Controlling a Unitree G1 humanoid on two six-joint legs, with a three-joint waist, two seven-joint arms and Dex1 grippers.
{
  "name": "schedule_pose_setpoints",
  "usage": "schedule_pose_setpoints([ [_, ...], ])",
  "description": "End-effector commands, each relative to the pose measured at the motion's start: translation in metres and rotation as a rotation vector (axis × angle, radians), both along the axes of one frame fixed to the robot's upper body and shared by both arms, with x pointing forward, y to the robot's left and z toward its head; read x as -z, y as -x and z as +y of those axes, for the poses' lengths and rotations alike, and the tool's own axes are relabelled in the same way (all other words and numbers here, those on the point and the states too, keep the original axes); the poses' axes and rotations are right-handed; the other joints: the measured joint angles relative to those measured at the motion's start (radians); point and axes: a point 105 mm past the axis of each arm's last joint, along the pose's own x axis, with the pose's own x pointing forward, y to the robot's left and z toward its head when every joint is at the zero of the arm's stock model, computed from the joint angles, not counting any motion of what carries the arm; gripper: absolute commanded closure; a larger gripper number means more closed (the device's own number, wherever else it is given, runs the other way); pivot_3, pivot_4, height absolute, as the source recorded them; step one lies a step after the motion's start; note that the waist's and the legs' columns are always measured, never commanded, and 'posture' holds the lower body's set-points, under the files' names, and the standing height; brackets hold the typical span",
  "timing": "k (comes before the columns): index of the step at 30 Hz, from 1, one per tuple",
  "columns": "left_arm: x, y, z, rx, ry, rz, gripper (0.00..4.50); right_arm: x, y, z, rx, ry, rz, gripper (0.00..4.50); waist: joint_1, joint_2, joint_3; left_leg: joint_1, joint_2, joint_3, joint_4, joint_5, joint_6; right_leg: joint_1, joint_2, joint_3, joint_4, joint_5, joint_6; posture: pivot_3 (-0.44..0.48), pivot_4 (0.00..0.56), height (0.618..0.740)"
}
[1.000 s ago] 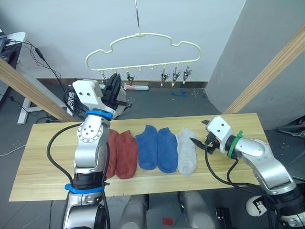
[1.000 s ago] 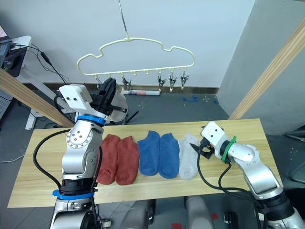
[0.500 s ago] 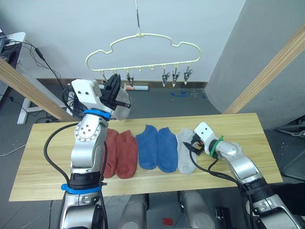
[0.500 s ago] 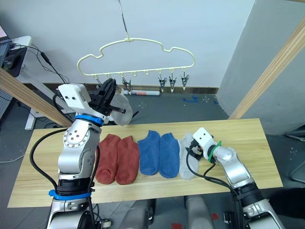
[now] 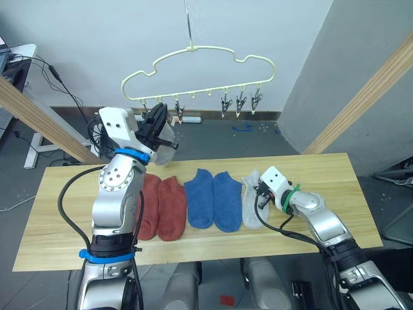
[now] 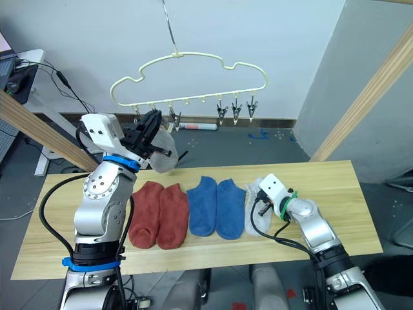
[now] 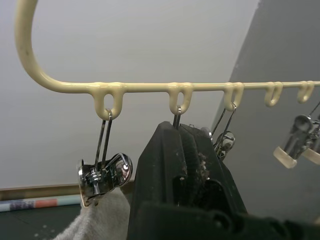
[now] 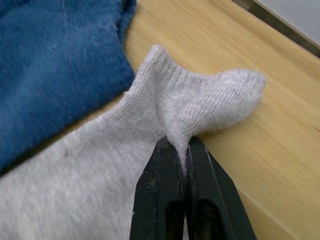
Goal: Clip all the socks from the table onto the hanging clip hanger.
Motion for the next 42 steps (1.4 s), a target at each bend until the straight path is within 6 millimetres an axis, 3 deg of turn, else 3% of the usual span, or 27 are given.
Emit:
schedule_pose_setpoints([
  [1,-0.007,0.004,0.002,0.052,0.010,0.008,4.50,-0.043,0.001,0.006,-0.094,0.003,-0.112,4.48,-0.003,0.000,0.000,0.000,0.000,0.000,0.000,0.000,0.000,0.000,0.000,0.000,0.000,0.000,0.000,-0.075,0.370,0.740],
  [5,-0.014,0.004,0.003,0.110,0.042,0.042,4.50,-0.091,0.004,0.027,-0.259,0.018,-0.214,4.48,-0.007,0.000,0.003,0.000,0.001,0.000,-0.001,0.000,0.000,0.000,0.001,0.000,0.000,0.000,0.000,-0.087,0.369,0.740],
  [9,-0.019,0.004,-0.001,0.168,0.076,0.072,4.50,-0.117,0.001,0.053,-0.379,0.006,-0.274,4.48,-0.004,0.000,0.003,0.000,0.002,-0.001,-0.001,0.000,0.000,0.000,0.002,-0.001,0.000,0.000,0.000,-0.084,0.362,0.740],
  [18,-0.025,0.007,-0.012,0.250,0.135,0.133,4.50,-0.133,-0.009,0.119,-0.559,-0.060,-0.318,4.48,-0.004,-0.001,0.004,-0.002,0.000,-0.001,-0.001,0.000,0.000,-0.001,-0.001,-0.001,-0.006,0.000,0.000,-0.070,0.353,0.740],
  [24,-0.022,0.010,-0.016,0.278,0.160,0.173,4.50,-0.144,-0.009,0.145,-0.617,-0.113,-0.355,4.48,-0.001,-0.001,0.004,-0.002,0.000,-0.002,-0.002,0.000,0.000,-0.001,-0.001,-0.002,-0.007,0.000,0.000,-0.065,0.349,0.740],
  [31,-0.018,0.011,-0.018,0.275,0.201,0.205,4.50,-0.146,-0.005,0.158,-0.651,-0.153,-0.344,4.48,-0.001,-0.001,0.004,-0.002,0.000,-0.003,-0.002,0.000,0.000,-0.001,-0.001,-0.003,-0.007,0.000,0.000,-0.060,0.344,0.740],
  [42,-0.008,0.013,-0.013,0.256,0.191,0.236,4.50,-0.165,-0.006,0.161,-0.640,-0.205,-0.408,4.48,-0.002,-0.001,0.004,-0.002,0.000,-0.003,-0.002,0.000,0.000,-0.001,-0.001,-0.003,-0.007,0.000,0.000,-0.054,0.340,0.740],
])
